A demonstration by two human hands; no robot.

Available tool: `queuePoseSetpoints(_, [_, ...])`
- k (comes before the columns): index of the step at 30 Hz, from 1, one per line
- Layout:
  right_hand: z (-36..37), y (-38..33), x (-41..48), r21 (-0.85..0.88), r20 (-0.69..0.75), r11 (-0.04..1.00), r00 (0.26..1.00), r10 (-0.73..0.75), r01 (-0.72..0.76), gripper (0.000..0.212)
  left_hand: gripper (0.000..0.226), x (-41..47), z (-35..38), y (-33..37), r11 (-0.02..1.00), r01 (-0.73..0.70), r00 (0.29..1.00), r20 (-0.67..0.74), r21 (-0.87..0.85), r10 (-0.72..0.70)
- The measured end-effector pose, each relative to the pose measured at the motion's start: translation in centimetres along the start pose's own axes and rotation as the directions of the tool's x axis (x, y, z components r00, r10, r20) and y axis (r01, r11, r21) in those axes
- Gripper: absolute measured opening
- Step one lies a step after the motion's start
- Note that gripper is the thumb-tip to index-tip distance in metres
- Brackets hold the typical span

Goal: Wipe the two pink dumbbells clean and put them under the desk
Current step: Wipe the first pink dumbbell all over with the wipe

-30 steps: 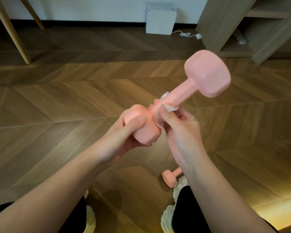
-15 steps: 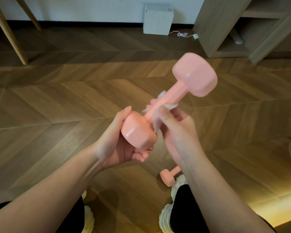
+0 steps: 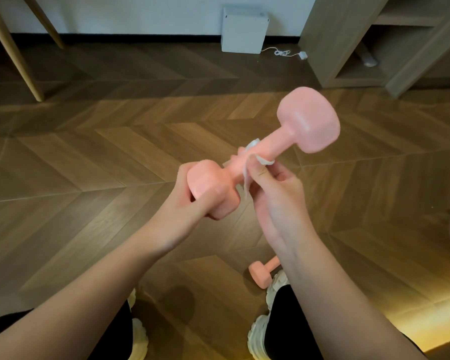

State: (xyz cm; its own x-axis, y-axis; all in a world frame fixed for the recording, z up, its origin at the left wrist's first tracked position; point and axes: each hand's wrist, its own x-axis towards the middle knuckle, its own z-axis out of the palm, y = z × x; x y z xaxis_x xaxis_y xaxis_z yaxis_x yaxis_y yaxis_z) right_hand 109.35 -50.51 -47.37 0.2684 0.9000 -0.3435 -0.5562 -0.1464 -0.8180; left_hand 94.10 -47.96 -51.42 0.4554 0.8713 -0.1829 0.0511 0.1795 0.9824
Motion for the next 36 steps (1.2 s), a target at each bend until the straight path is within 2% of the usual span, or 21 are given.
queuePoseSetpoints(2, [-0.3,-1.0,0.3,0.096,-0.024,0.995,1.0,-0.015,0.017,0.033,0.073,-0.7,0.4,0.3,0.986,-0.043,0.996,-0.064,0.162,0.054])
queuePoseSetpoints(4, [-0.7,-1.7,0.6,0.174,-0.037,0.984,0.998,-0.045,0.051,0.032,0.072,-1.2,0.7,0.2,0.95,-0.104,0.985,-0.104,0.294,0.14])
queuePoseSetpoints(6, [-0.9,-2.0,0.7,0.207,-0.046,0.977,0.998,-0.041,0.049,0.023,0.072,-1.3,0.8,-0.4,0.911,-0.152,0.972,-0.107,0.384,0.208])
queuePoseSetpoints(7, [-0.9,-2.0,0.6,0.215,-0.042,0.976,0.998,-0.036,0.044,0.026,0.071,-1.5,1.0,-0.2,0.91,-0.156,0.972,-0.106,0.385,0.211])
queuePoseSetpoints(9, [-0.9,-2.0,0.5,0.212,-0.021,0.976,0.999,-0.039,0.043,0.041,0.07,-1.3,1.1,-0.3,0.957,-0.095,0.987,-0.099,0.274,0.127])
queuePoseSetpoints(11, [-1.0,-2.1,0.4,0.199,0.022,0.979,0.999,-0.047,0.041,0.045,0.074,-0.8,1.0,-0.4,0.995,-0.023,0.999,-0.036,0.097,0.026])
queuePoseSetpoints(14, [-0.7,-1.5,-0.1,0.079,0.108,0.997,0.994,-0.008,0.0,0.044,0.076,-0.4,0.9,-0.3,0.989,-0.005,0.995,0.099,-0.15,0.02])
queuePoseSetpoints(16, [-0.4,-0.7,-0.5,-0.071,0.191,0.997,0.982,0.017,-0.003,0.044,0.085,-0.6,0.9,0.4,0.956,0.017,0.991,0.13,-0.293,0.022])
queuePoseSetpoints(19, [0.0,-0.1,-0.6,-0.256,0.244,0.966,0.97,0.018,0.046,0.035,0.096,-0.8,0.6,1.2,0.909,0.087,0.984,0.175,-0.408,-0.015])
queuePoseSetpoints(21, [0.0,-0.1,-0.4,-0.278,0.254,0.959,0.967,0.016,0.057,0.03,0.087,-0.7,0.1,1.5,0.859,0.168,0.971,0.231,-0.483,-0.06])
queuePoseSetpoints(23, [0.2,-0.1,-0.3,-0.242,0.282,0.97,0.959,0.035,0.035,0.03,0.075,-0.7,-0.6,1.9,0.781,0.298,0.931,0.349,-0.548,-0.109])
queuePoseSetpoints(25, [0.2,0.1,-0.4,-0.221,0.302,0.975,0.952,0.05,0.019,0.032,0.074,-0.8,-1.1,2.2,0.689,0.437,0.869,0.47,-0.578,-0.156])
queuePoseSetpoints(27, [0.2,0.1,-0.4,-0.222,0.312,0.975,0.949,0.048,0.024,0.03,0.076,-0.7,-1.2,2.4,0.66,0.475,0.85,0.499,-0.582,-0.172])
queuePoseSetpoints(31, [0.4,0.1,-0.6,-0.135,0.275,0.991,0.96,0.045,-0.008,0.033,0.071,-0.5,-0.7,2.2,0.835,0.276,0.938,0.325,-0.477,-0.125])
queuePoseSetpoints(34, [0.5,0.4,-0.4,-0.125,0.213,0.991,0.975,0.068,-0.042,0.037,0.075,-0.3,-0.2,1.1,0.965,0.046,0.994,0.112,-0.259,-0.017])
queuePoseSetpoints(36, [0.4,0.7,-0.2,-0.108,0.177,0.993,0.982,0.06,-0.041,0.041,0.076,-0.7,0.2,0.5,0.993,-0.064,0.998,-0.016,-0.095,0.063])
